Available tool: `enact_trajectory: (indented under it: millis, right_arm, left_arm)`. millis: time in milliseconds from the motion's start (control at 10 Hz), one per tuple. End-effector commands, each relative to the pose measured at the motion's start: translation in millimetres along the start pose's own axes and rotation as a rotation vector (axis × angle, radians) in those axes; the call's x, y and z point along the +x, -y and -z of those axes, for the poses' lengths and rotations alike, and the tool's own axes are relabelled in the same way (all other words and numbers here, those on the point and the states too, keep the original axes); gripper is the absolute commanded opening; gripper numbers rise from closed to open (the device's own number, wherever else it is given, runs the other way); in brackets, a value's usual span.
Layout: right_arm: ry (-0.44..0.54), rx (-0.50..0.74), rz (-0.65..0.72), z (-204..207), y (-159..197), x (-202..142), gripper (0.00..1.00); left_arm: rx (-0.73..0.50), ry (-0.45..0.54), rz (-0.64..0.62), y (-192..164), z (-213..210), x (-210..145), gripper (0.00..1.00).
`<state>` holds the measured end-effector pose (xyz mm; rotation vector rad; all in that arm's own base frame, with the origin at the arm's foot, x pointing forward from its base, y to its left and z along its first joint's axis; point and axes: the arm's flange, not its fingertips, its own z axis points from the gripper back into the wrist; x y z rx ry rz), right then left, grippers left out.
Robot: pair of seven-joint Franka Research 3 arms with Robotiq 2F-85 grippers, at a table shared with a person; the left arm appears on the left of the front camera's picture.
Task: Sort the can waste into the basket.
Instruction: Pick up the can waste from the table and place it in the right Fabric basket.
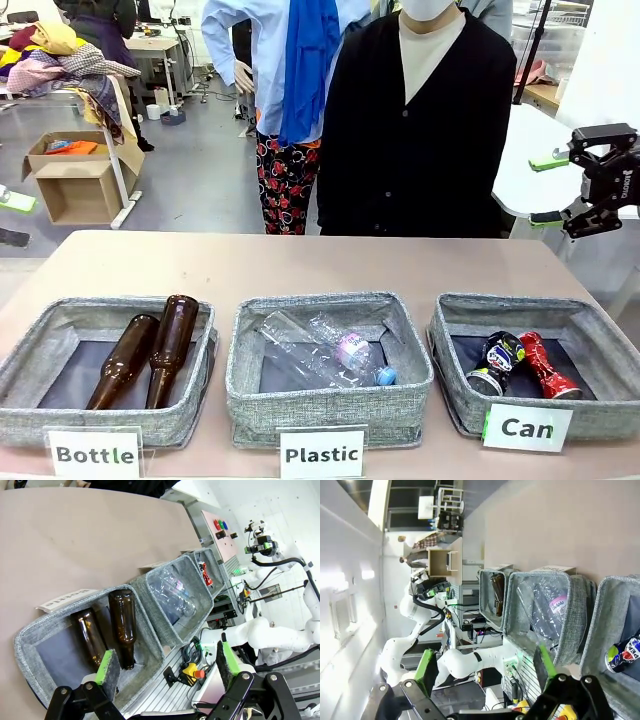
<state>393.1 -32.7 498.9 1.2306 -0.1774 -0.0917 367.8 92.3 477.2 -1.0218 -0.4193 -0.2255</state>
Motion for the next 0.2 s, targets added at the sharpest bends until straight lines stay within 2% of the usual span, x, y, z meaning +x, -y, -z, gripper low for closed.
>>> enact_trajectory:
  millis: [0,100]
  right_arm:
    - [-0.009,-0.002,0.013,-1.7,-4.9,2.9,1.0]
    - [-0.009,-0.002,0.013,-1.7,-4.9,2.9,1.0]
  left_arm:
    - [-0.003,-0.002,0.02,0.6,-0.8,-1.7,1.0]
    - [-0.003,-0.002,0.02,0.6,-0.8,-1.7,1.0]
